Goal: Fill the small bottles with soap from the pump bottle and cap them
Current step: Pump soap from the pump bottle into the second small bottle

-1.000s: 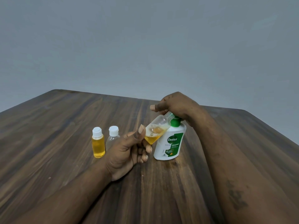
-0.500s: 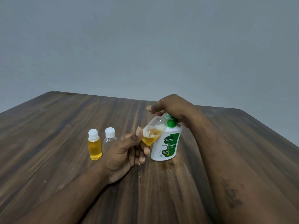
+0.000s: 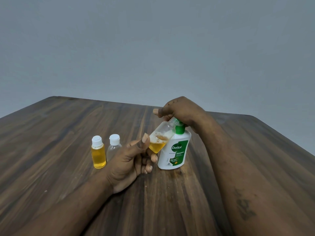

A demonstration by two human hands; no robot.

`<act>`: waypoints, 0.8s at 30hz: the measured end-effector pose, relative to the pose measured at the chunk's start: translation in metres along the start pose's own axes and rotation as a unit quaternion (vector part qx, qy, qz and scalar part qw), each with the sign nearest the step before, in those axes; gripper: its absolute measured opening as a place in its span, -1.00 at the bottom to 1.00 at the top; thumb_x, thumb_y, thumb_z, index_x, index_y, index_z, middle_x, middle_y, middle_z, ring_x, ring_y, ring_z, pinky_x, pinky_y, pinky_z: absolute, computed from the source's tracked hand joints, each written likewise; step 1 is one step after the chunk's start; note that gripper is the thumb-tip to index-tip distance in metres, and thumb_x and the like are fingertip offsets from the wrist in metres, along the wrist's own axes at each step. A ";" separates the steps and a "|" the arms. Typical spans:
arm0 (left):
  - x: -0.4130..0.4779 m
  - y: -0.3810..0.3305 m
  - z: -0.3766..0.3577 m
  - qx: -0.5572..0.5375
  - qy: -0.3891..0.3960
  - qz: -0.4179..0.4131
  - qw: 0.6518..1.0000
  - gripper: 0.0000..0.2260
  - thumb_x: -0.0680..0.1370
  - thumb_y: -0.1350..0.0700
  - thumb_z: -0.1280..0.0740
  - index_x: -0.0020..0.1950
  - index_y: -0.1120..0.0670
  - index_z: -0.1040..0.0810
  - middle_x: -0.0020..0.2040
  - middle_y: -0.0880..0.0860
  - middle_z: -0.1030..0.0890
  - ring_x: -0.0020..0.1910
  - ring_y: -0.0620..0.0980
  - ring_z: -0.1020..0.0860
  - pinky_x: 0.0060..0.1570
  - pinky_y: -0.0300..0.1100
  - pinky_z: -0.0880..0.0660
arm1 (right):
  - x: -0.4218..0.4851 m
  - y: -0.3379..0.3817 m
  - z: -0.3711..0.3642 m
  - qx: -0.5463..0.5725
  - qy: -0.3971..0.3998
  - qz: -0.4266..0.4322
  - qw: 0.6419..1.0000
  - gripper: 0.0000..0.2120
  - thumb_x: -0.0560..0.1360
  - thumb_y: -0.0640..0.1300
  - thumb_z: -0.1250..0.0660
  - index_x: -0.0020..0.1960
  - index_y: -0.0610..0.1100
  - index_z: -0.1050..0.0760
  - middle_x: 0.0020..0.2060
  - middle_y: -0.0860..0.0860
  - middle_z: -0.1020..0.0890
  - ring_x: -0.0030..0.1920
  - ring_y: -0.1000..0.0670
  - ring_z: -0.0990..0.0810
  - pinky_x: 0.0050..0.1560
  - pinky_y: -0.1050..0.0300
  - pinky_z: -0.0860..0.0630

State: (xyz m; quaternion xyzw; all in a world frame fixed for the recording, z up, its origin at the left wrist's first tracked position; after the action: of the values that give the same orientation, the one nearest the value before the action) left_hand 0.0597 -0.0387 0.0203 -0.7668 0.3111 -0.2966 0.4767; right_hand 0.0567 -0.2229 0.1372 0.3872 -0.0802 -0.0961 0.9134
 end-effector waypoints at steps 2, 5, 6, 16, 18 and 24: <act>0.000 0.001 0.000 0.002 -0.006 0.006 1.000 -0.52 0.26 -0.37 -0.59 -0.21 0.04 -0.68 -0.26 0.11 -0.59 -0.38 -0.02 -0.48 -0.39 -0.23 -0.46 | -0.001 -0.005 -0.002 0.039 0.022 -0.035 0.998 -0.68 0.49 0.10 -0.52 -0.02 -0.17 -0.73 -0.18 0.04 -0.68 -0.20 0.03 -0.61 -0.18 0.13 -0.47; 0.000 0.001 0.000 -0.002 -0.003 0.008 1.000 -0.52 0.26 -0.36 -0.59 -0.20 0.04 -0.69 -0.25 0.12 -0.59 -0.37 -0.03 -0.49 -0.38 -0.22 -0.46 | -0.001 -0.005 0.000 0.042 0.021 -0.027 0.999 -0.69 0.50 0.11 -0.50 0.00 -0.15 -0.74 -0.21 0.06 -0.65 -0.22 0.05 -0.58 -0.16 0.14 -0.46; 0.000 0.000 0.000 -0.003 0.001 0.008 1.000 -0.52 0.26 -0.36 -0.59 -0.20 0.04 -0.69 -0.24 0.12 -0.59 -0.37 -0.03 -0.49 -0.38 -0.22 -0.47 | -0.002 -0.003 0.001 0.040 0.018 -0.021 0.999 -0.67 0.51 0.12 -0.50 0.01 -0.15 -0.73 -0.21 0.06 -0.65 -0.21 0.04 -0.58 -0.15 0.13 -0.47; 0.000 0.000 0.000 -0.004 0.009 0.003 1.000 -0.54 0.29 -0.34 -0.58 -0.19 0.04 -0.68 -0.24 0.12 -0.59 -0.37 -0.03 -0.49 -0.38 -0.22 -0.46 | -0.001 0.000 0.002 0.004 -0.003 0.007 1.000 -0.66 0.50 0.15 -0.51 -0.04 -0.14 -0.72 -0.18 0.04 -0.70 -0.11 -0.01 -0.64 -0.05 0.01 -0.56; 0.000 0.000 0.000 0.000 0.004 0.009 1.000 -0.54 0.28 -0.35 -0.58 -0.20 0.03 -0.68 -0.24 0.12 -0.60 -0.37 -0.03 -0.49 -0.38 -0.22 -0.45 | 0.000 -0.005 0.000 0.028 0.021 -0.028 0.999 -0.68 0.47 0.15 -0.53 -0.05 -0.12 -0.73 -0.17 0.05 -0.69 -0.14 0.00 -0.63 -0.13 0.10 -0.50; 0.000 0.001 0.000 0.003 0.001 0.009 1.000 -0.54 0.29 -0.36 -0.57 -0.18 0.02 -0.68 -0.22 0.11 -0.61 -0.35 -0.02 -0.49 -0.37 -0.22 -0.48 | 0.002 -0.003 0.002 0.021 0.002 -0.006 1.000 -0.65 0.49 0.16 -0.51 -0.06 -0.14 -0.72 -0.18 0.03 -0.69 -0.17 0.01 -0.61 -0.08 0.05 -0.51</act>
State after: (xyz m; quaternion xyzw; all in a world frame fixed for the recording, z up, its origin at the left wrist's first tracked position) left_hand 0.0595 -0.0391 0.0197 -0.7622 0.3183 -0.2940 0.4809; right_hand 0.0581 -0.2264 0.1364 0.4073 -0.0783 -0.0995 0.9045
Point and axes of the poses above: each hand's wrist, its own x-axis towards the middle knuckle, its own z-axis out of the back of the hand, y = z × x, the point moved 1 cm from there along x, towards the middle knuckle
